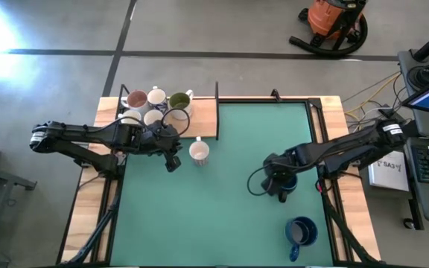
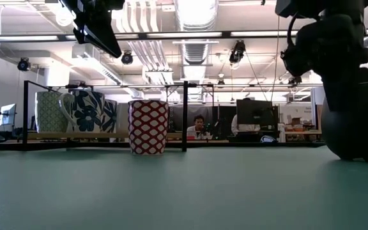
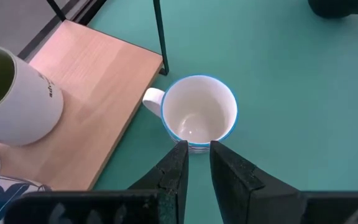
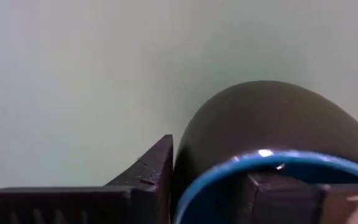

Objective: Place coffee mugs
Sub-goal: Move the black mug to the middle of the table

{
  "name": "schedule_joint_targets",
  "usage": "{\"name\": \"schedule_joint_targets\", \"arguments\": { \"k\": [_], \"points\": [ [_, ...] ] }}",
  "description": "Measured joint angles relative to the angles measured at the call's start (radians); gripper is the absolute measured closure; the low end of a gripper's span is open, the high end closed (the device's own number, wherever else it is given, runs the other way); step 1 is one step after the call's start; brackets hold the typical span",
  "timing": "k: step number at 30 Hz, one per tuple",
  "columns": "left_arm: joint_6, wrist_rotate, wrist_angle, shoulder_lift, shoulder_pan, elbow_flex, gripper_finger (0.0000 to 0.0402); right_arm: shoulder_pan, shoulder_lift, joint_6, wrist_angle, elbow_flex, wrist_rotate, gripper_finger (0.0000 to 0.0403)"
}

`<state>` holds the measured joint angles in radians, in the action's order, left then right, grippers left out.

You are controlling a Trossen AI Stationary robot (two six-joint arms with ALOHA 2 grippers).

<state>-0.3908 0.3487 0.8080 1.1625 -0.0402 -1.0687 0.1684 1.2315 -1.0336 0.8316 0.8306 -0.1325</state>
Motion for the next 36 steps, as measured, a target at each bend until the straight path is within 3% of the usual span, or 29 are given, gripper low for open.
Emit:
{"name": "schedule_joint_targets", "arguments": {
  "k": [8, 17, 22, 30, 36],
  "points": [
    [0.0, 0.0, 0.001, 0.0, 0.0, 0.0, 0.0352, 0.0, 0.048, 0.07, -0.009, -0.003, -0.036, 0.0383],
    [0.0, 0.0, -0.001, 0.0, 0.001, 0.0, 0.0352, 0.0, 0.059, 0.189, -0.1, 0.046, -0.047, 0.0388],
    [0.001, 0.0, -0.005, 0.0, 0.001, 0.0, 0.0352, -0.001, 0.158, 0.3, -0.14, 0.157, -0.048, 0.0388],
    [0.0, 0.0, -0.004, 0.0, 0.001, 0.0, 0.0352, -0.007, 0.413, 0.574, -0.056, 0.425, -0.043, 0.0389],
    [-0.01, -0.026, 0.007, 0.0, 0.0, 0.0, 0.0352, -0.018, 0.532, 0.733, -0.004, 0.583, -0.004, 0.0389]
  ]
}}
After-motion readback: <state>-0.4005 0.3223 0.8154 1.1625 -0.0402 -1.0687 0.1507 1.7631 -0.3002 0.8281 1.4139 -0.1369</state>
